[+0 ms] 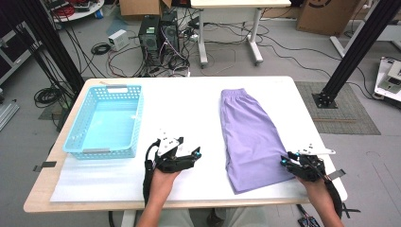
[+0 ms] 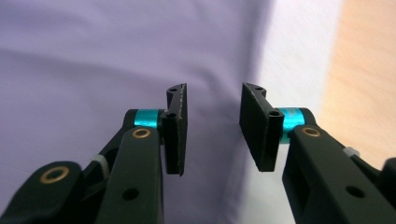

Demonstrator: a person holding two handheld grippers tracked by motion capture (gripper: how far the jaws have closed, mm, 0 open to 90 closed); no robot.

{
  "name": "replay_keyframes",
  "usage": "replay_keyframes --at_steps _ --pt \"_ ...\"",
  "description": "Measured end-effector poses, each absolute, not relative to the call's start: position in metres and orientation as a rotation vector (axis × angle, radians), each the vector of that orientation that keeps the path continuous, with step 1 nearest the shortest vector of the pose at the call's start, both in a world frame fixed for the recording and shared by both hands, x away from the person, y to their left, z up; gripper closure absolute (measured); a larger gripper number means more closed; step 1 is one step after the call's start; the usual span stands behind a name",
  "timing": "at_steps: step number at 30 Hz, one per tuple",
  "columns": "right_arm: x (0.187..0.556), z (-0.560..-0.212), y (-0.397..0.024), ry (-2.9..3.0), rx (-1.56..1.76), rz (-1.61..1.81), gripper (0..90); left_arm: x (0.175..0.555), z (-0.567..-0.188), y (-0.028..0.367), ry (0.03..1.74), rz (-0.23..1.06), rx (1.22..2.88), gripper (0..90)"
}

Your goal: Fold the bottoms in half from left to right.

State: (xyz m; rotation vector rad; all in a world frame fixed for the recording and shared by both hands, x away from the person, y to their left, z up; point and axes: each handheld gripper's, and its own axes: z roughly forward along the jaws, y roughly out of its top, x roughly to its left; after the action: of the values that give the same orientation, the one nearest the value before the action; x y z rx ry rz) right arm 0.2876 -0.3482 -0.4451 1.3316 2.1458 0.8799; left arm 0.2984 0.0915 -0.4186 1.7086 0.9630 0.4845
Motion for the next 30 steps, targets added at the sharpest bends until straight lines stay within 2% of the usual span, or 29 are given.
replay_keyframes --at_steps 4,9,11,15,16,19,22,26,30 --pt "0.280 -0.448 -0.356 2.148 1.346 0.891 82.8 0.302 -0.419 0.087 0.933 0.454 1.699 26.4" --pt "0.270 -0.448 -0.360 2.149 1.365 0.884 87.4 0.303 -0.421 0.083 0.943 0.468 1.715 25.8" --pt "0.268 -0.447 -0.362 2.156 1.360 0.898 85.6 0.303 -0.422 0.080 0.940 0.478 1.722 25.3" --pt "0.270 -0.440 -0.363 2.096 1.366 0.987 64.9 0.303 -0.421 0.076 0.941 0.527 1.716 25.2" --pt "0.272 -0.438 -0.362 2.080 1.363 1.010 63.5 0.303 -0.421 0.075 0.938 0.531 1.712 25.2" --pt "0.279 -0.434 -0.356 2.108 1.311 1.086 65.2 0.304 -0.420 0.072 0.933 0.518 1.716 28.0" --pt "0.288 -0.431 -0.331 2.178 1.232 1.158 66.8 0.305 -0.421 0.070 0.945 0.523 1.716 33.0" --pt "0.306 -0.432 -0.290 2.278 1.159 1.234 57.0 0.304 -0.421 0.074 0.951 0.527 1.722 33.2" --pt "0.331 -0.435 -0.249 2.368 1.124 1.238 57.2 0.300 -0.421 0.081 0.954 0.530 1.712 33.2"
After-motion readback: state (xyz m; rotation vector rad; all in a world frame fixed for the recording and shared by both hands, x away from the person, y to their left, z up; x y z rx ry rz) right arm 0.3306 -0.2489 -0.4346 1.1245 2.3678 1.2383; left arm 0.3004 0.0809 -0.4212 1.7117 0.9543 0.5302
